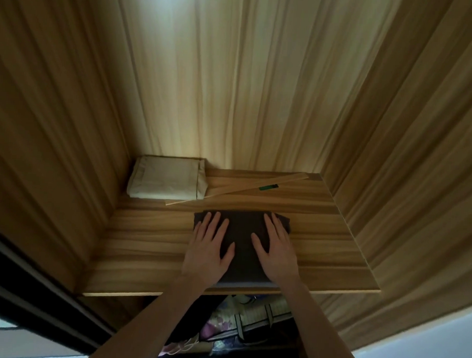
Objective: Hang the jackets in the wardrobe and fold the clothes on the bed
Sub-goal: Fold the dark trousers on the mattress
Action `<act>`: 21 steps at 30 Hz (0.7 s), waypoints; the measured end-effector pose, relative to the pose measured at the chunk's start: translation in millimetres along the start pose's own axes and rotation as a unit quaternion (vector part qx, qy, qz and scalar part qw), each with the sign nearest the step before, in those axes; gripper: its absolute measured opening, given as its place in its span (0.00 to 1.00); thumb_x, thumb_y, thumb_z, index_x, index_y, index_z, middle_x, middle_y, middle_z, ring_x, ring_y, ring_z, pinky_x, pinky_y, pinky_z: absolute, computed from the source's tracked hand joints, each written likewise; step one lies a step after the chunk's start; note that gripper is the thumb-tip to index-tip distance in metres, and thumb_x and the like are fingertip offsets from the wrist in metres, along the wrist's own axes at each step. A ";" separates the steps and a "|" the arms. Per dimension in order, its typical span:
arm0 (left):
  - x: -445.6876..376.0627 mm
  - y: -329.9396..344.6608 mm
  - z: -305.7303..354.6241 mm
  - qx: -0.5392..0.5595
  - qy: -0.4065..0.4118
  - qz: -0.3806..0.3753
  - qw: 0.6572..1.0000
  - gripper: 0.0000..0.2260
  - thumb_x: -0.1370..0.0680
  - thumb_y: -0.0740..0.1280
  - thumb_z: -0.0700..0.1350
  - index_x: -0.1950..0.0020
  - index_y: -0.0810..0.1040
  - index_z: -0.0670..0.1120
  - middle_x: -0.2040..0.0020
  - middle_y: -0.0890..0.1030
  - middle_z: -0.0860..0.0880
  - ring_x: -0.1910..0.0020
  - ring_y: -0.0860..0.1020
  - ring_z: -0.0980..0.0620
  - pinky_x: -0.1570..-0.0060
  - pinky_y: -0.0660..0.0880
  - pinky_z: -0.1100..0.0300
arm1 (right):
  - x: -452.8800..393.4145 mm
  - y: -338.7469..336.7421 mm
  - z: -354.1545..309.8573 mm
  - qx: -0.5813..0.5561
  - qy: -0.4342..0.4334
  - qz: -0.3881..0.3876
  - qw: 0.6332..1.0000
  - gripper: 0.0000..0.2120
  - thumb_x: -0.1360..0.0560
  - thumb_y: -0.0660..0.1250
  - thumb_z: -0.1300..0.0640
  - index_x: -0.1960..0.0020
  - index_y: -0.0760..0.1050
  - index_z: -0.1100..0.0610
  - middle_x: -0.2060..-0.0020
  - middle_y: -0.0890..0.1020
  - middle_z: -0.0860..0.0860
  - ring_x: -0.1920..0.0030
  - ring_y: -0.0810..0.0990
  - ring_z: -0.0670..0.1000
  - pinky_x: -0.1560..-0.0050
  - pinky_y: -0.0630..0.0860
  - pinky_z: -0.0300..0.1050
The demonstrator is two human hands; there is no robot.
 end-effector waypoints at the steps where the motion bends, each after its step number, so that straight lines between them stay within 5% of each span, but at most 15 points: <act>1: -0.5 -1.2 0.3 -0.002 -0.003 -0.009 1.000 0.33 0.17 0.45 0.65 0.16 0.59 0.51 0.15 0.55 0.48 0.15 0.47 0.49 0.17 0.44 0.50 | -0.7 -0.2 -0.5 0.003 0.002 -0.005 1.000 0.36 0.18 0.50 0.32 0.15 0.53 0.47 0.16 0.56 0.48 0.18 0.58 0.52 0.18 0.55 0.52; 5: 1.8 -16.8 3.3 0.002 -0.004 -0.024 1.000 0.35 0.19 0.41 0.66 0.15 0.56 0.51 0.14 0.54 0.49 0.15 0.47 0.50 0.17 0.43 0.51 | 1.0 -5.1 -5.0 0.032 -0.006 -0.003 0.999 0.35 0.18 0.50 0.33 0.16 0.52 0.48 0.17 0.57 0.49 0.18 0.57 0.52 0.17 0.53 0.56; 11: 31.8 -65.1 -7.1 -0.019 -0.016 0.051 0.998 0.30 0.16 0.52 0.62 0.19 0.66 0.47 0.20 0.69 0.47 0.19 0.63 0.47 0.19 0.53 0.50 | 16.8 -31.0 -40.5 0.078 -0.055 0.090 0.991 0.33 0.16 0.49 0.34 0.18 0.61 0.52 0.19 0.65 0.51 0.18 0.58 0.51 0.17 0.51 0.58; 21: 158.4 -172.8 -79.6 -0.037 -0.074 0.190 0.978 0.24 0.17 0.62 0.56 0.25 0.74 0.43 0.30 0.79 0.45 0.29 0.74 0.44 0.25 0.68 0.44 | 102.5 -25.2 -209.4 -0.017 -0.193 0.073 0.978 0.32 0.15 0.47 0.35 0.19 0.64 0.53 0.21 0.68 0.49 0.19 0.59 0.46 0.17 0.54 0.53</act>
Point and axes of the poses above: each hand's wrist, its own x-axis away from the middle knuckle, its own y-axis out of the palm, z = x × y, the point moved 3 cm from there along -x, towards the middle knuckle
